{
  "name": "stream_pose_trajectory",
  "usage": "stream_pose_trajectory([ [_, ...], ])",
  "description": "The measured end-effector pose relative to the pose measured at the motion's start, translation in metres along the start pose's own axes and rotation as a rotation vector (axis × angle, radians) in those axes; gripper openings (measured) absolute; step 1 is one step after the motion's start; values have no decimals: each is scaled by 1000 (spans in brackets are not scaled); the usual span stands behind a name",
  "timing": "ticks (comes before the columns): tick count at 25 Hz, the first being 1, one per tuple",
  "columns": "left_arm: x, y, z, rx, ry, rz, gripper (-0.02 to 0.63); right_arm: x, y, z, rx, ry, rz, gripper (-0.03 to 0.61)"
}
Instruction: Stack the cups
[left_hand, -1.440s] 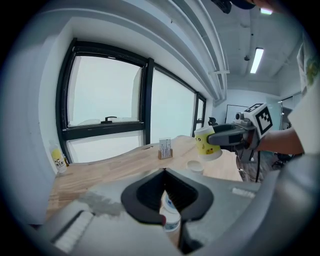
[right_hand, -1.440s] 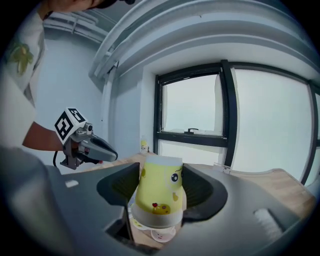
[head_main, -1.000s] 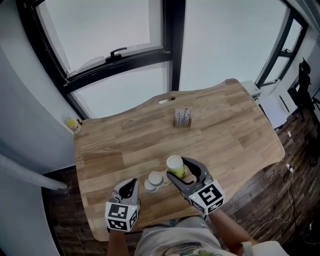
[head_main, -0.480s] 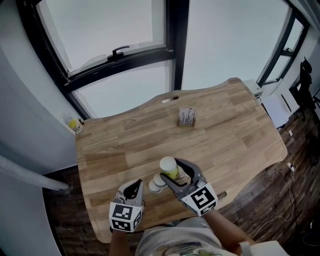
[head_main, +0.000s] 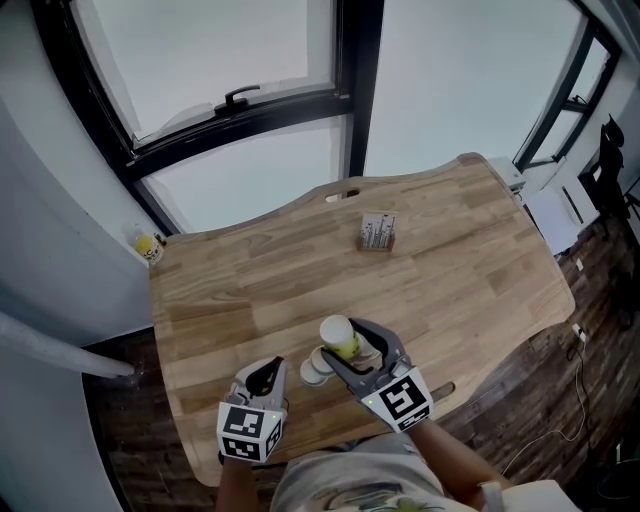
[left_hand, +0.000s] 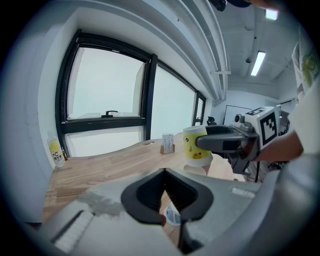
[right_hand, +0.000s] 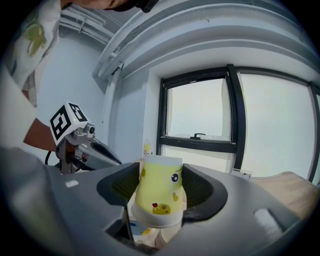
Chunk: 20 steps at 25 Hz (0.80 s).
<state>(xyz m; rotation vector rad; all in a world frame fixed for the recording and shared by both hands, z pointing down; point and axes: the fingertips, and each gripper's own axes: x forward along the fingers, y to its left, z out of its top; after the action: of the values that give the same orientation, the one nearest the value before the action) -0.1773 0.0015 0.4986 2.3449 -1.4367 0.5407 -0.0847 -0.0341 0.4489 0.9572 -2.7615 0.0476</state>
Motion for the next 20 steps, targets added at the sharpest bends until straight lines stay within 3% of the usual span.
stream_pose_trajectory([
  [20,2,4,-3,1,1,0,6,-15,1,-18,-13,47,-18,272],
])
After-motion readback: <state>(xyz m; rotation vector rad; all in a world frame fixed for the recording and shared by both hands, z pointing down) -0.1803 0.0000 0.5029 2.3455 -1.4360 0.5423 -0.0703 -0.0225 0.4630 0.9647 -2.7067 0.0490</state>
